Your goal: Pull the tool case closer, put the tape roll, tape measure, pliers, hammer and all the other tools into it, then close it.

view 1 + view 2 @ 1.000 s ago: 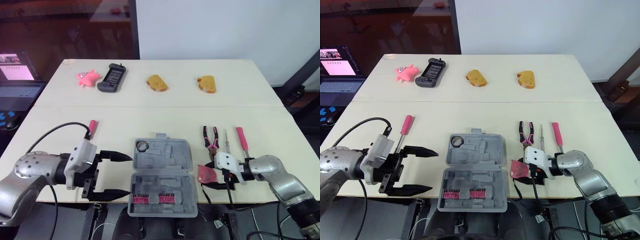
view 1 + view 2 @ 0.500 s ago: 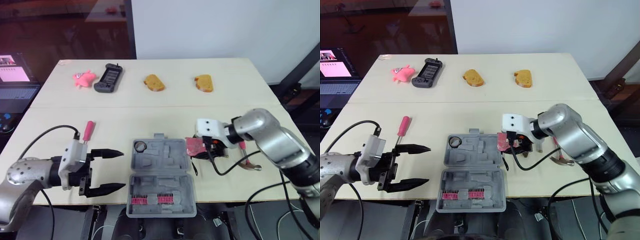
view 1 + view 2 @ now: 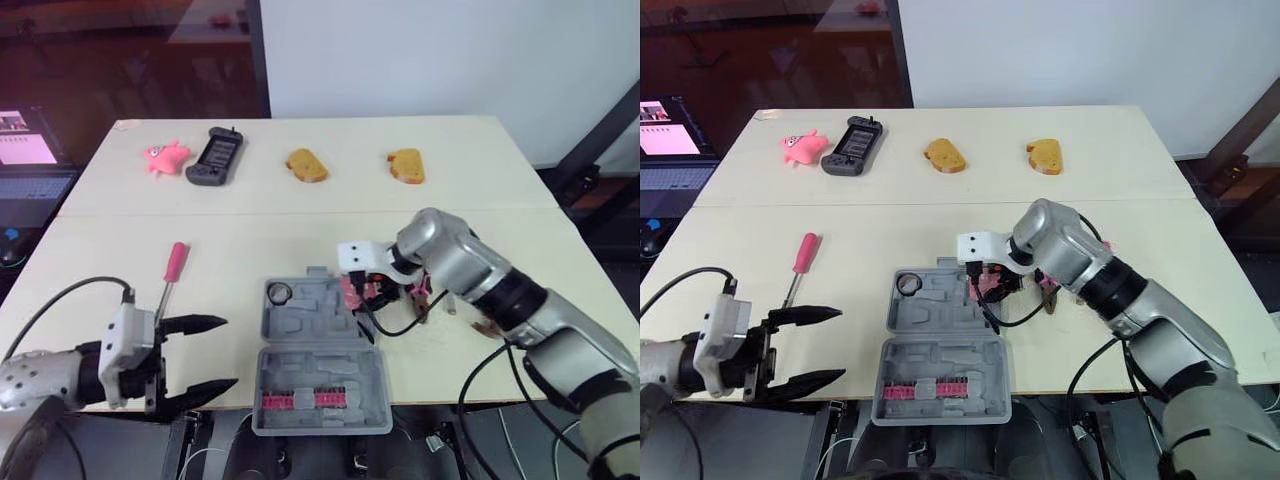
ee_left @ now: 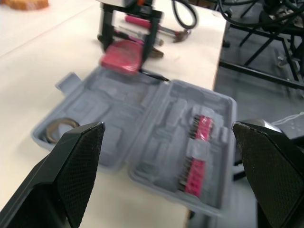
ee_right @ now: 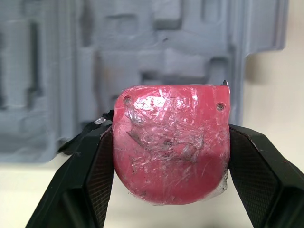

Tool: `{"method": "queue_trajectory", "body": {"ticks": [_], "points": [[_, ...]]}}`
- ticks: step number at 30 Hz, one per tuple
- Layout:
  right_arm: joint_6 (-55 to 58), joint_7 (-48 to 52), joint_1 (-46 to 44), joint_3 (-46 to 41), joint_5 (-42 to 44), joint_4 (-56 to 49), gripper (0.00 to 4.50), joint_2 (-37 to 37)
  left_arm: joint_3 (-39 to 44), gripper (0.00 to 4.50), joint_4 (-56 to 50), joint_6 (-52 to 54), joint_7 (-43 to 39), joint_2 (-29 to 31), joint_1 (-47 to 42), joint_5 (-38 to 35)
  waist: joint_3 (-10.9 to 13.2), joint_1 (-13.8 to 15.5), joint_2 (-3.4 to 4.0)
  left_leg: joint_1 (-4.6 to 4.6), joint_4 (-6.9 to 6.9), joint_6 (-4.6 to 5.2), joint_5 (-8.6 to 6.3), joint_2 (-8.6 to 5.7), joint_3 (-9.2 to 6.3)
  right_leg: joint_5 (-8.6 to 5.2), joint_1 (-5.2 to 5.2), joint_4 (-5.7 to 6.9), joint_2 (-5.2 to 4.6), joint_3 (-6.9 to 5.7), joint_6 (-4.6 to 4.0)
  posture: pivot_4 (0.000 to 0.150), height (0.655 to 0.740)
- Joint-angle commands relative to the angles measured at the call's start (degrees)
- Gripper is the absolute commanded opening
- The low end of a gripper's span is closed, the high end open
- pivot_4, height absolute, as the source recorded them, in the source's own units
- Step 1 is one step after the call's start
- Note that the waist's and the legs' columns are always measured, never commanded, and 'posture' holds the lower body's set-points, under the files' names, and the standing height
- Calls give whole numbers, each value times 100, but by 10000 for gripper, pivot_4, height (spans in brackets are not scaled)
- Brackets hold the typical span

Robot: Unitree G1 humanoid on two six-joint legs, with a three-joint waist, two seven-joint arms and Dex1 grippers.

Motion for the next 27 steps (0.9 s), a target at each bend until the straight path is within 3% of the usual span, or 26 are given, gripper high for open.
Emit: {"method": "queue_trajectory", "body": {"ticks": [1, 27], "points": [[-154, -75, -170, -6, -222, 193, 29654, 221, 199, 45000, -158, -97, 26, 15, 23, -34, -1, 13, -1, -1, 0, -1, 0, 0, 1, 0, 0, 0, 0, 0, 0, 1500, 7188], [-1146, -213, 216, -138, -753, 1209, 29654, 888, 288, 45000, -120, -260, -16, 9, 220, 112, -8, -106, -6, 7, -3, -9, 3, 6, 2, 2, 4, 0, 6, -1, -4, 1500, 7188]]}}
